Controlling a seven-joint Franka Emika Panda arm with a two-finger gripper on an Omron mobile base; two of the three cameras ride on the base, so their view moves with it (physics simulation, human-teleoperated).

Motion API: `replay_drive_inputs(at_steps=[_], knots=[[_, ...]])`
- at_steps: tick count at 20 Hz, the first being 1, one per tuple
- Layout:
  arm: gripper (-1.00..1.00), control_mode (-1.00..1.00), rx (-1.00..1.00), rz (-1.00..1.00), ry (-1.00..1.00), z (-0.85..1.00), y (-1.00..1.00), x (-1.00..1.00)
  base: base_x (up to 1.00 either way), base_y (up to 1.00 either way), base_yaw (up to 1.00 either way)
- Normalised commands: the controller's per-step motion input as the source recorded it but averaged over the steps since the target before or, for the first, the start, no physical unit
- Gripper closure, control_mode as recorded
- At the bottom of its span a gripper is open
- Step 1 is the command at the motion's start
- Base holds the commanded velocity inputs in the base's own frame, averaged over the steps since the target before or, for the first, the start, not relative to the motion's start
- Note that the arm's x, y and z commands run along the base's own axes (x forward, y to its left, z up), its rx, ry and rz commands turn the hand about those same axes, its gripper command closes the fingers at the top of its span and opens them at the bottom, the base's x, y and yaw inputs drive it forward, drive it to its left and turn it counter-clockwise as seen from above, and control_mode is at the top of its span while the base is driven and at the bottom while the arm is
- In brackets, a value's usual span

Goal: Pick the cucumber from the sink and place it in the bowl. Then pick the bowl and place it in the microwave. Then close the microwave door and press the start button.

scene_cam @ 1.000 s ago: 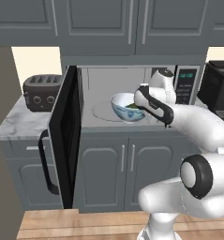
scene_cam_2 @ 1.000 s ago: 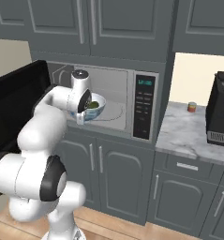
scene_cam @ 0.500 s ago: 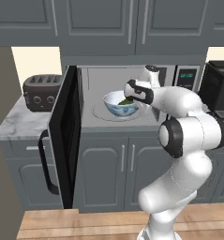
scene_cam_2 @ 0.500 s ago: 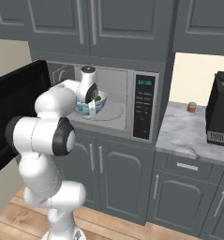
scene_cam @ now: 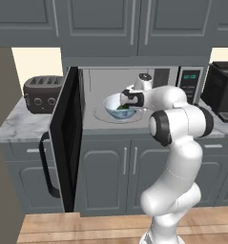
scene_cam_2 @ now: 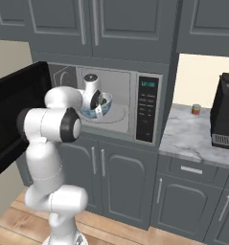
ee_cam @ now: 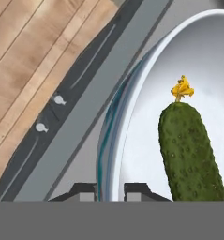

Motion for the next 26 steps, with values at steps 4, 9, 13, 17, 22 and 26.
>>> replay_drive_inputs(at_steps=[4,9,13,17,22,26], knots=[[1.00,-1.00,-0.09,0.01,-0.25,-0.37,0.00,0.24,0.00,0.00,0.00],[1.00,-1.00,-0.01,0.00,-0.07,-0.37,0.00,0.28,0.00,0.00,0.00],[1.00,-1.00,0.00,0.00,0.00,-0.26,0.00,0.39,0.00,0.00,0.00],[1.00,-1.00,0.00,0.00,0.00,-0.19,0.00,0.30,0.00,0.00,0.00],[-1.00,-1.00,0.00,0.00,0.00,-0.05,0.00,-0.07,0.00,0.00,0.00],[-1.00,-1.00,0.01,0.00,0.00,0.03,-0.13,-0.62,0.00,0.00,0.00]])
